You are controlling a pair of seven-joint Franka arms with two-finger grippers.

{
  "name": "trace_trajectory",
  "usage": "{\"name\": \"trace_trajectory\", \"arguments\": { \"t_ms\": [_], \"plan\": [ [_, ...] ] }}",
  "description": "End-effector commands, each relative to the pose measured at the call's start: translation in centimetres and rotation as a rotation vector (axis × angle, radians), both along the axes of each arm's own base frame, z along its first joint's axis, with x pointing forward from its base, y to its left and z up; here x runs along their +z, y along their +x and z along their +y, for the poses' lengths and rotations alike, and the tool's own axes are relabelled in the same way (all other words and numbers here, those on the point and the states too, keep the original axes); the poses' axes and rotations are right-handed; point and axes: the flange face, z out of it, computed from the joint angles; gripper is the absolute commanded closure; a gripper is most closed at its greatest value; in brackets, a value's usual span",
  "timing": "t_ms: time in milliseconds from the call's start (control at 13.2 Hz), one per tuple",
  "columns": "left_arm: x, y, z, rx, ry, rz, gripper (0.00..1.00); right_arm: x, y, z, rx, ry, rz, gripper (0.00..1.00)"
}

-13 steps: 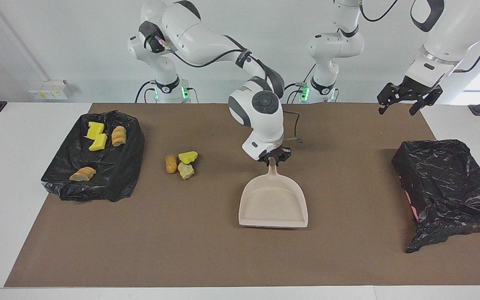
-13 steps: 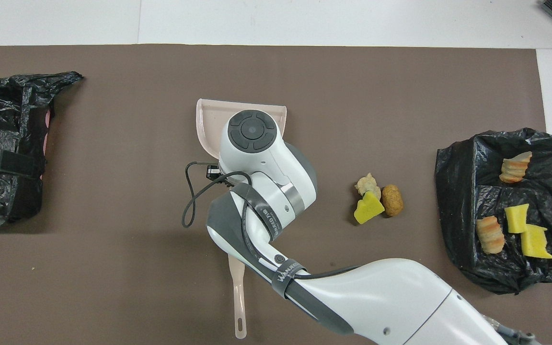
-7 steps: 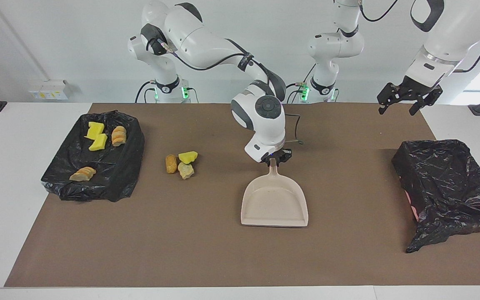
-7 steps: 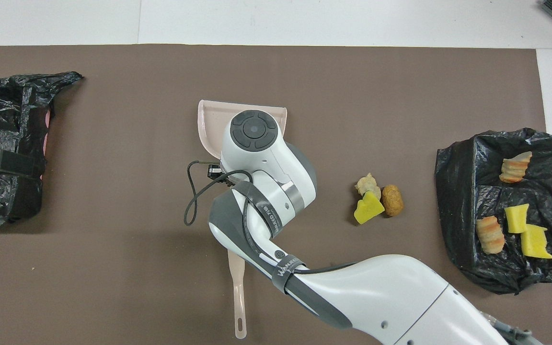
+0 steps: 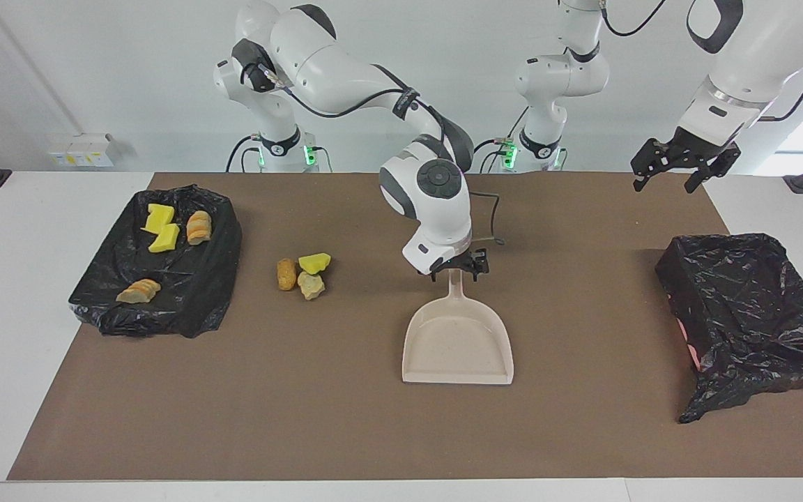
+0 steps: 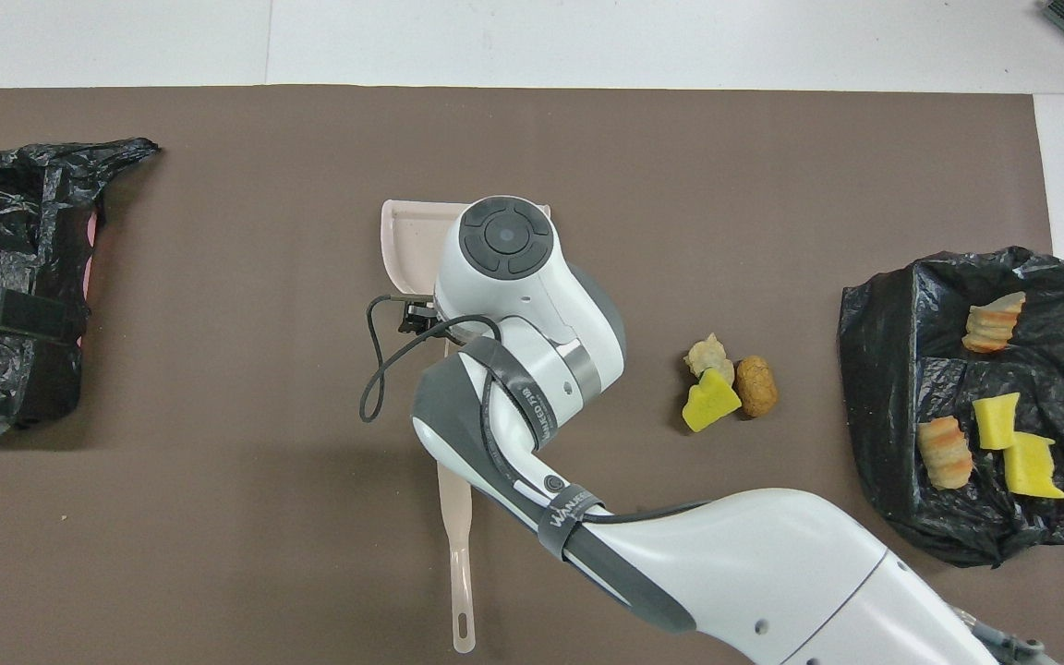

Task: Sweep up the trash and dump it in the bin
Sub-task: 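Bring the dustpan back and set it down with the right gripper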

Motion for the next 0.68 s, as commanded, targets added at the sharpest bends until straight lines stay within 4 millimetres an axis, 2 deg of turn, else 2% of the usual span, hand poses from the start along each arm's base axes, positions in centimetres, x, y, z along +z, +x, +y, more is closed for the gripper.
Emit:
{"name": "trace_trajectory", "arguments": {
  "t_ms": [0,152,379,455,606],
  "plan": [
    [0.3,-0.4,0.3,-0.002,0.02,-0.008,0.0,2.9,-1.4,-0.4,0.036,-0.004,0.019,0.0],
    [0.3,-0.4,0.3,-0.002,0.02,-0.008,0.0,4.4,-4.4,-0.7,0.061,-0.046,0.035,0.0],
    [0.3,-0.4,0.3,-0.002,0.02,-0.008,0.0,7.6,-10.4,-2.6,0.085,-0.102,0.024,0.0],
    [0.3,-0.4,0.3,-0.002,0.02,-0.008,0.0,7.7,-13.5,-1.9,0.122,-0.126,0.034,0.0],
    [0.3,-0.4,0.3,0.0,0.02,-0.008,0.0,6.7,-18.1,-1.5,0.144,-0.131,0.076,0.0]
  ]
}}
